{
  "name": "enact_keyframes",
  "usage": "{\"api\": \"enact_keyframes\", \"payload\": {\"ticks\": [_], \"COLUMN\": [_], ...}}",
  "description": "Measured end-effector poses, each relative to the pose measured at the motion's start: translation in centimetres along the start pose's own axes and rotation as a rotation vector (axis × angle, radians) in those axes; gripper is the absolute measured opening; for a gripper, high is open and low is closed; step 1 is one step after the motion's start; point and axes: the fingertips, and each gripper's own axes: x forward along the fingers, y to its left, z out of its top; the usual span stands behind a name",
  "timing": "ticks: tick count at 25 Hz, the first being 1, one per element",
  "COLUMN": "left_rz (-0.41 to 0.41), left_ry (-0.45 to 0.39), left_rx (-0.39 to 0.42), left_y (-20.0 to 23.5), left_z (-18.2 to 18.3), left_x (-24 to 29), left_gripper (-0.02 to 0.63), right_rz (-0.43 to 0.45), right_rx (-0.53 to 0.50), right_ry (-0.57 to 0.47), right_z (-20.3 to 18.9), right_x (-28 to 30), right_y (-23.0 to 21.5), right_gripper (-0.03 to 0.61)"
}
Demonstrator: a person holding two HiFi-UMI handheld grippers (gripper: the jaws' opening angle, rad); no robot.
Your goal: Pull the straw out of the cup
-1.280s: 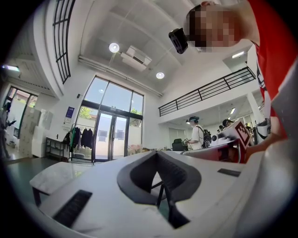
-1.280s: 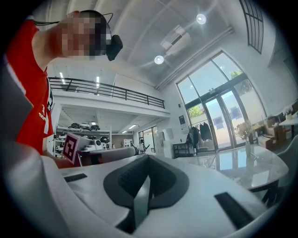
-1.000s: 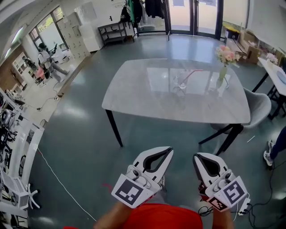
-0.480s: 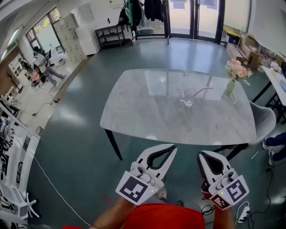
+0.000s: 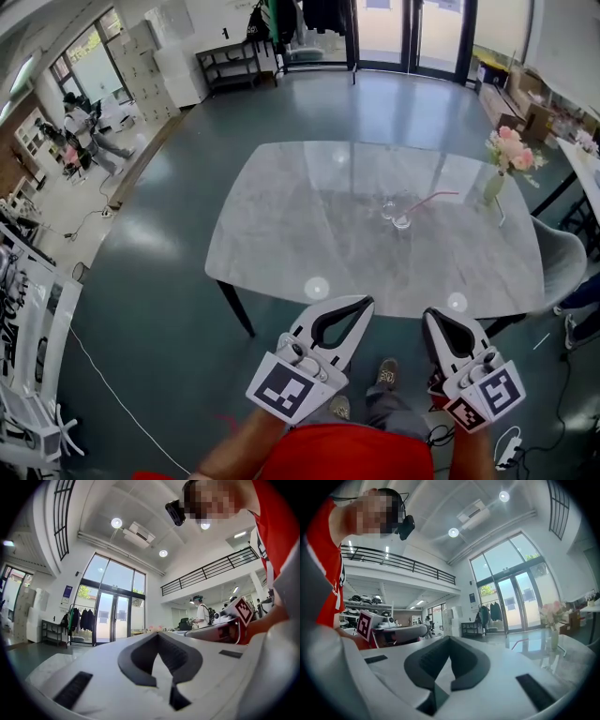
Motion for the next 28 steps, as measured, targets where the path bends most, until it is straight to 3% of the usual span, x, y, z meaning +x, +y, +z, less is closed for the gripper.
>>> {"api": "enact_keyframes", "payload": {"ticks": [12, 28], "left_rz": [0.062, 0.172], "left_ry": [0.011, 0.047], "left_rx": [0.006, 0.006], "left_y": [4.4, 8.2], "left_z": [-1.1, -4.1], "left_x": [8.1, 19.1], "left_gripper": [0.012, 0.012], "right_rz": [-0.003, -0.002], "right_rx": [-0.002, 0.026], "right_ry": [0.036, 0.144], "right_z": [-0.7, -5.3], "right_x": [5.9, 12.0], "right_y": [-9.7, -22.4], "right_gripper": [-0.005, 0.038]}}
